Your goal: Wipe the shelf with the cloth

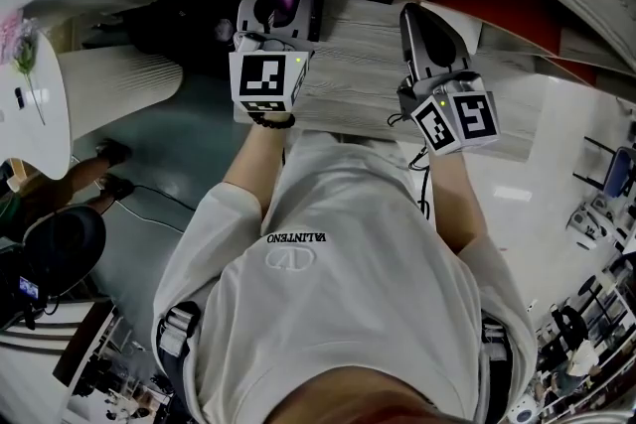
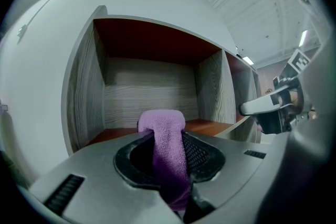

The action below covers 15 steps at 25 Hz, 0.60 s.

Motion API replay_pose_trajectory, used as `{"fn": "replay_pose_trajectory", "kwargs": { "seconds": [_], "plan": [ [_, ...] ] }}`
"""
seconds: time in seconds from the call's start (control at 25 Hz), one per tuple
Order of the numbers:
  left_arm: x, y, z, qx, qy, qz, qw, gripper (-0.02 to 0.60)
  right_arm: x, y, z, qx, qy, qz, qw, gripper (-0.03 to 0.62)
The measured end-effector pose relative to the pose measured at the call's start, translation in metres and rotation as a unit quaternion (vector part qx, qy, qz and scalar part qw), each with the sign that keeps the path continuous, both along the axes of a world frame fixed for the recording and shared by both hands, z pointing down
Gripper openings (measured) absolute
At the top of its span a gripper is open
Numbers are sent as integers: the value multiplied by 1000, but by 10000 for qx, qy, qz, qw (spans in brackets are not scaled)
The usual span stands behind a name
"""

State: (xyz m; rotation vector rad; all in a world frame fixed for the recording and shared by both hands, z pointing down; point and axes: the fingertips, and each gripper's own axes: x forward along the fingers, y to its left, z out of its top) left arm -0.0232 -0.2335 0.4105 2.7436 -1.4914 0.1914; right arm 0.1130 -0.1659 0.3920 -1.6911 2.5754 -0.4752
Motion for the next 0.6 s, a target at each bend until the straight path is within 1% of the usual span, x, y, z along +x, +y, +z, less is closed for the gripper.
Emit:
{"fn": "replay_pose_trajectory", "kwargs": {
  "seconds": [0.28, 0.6],
  "plan": [
    [19, 5, 4, -21, -26, 155, 9999, 89, 6, 4, 2, -6, -12, 17, 10000, -2],
    [43, 11, -1, -21, 37, 279, 9996, 89, 20, 8, 1, -10, -28, 92, 10000, -2]
  ]
}}
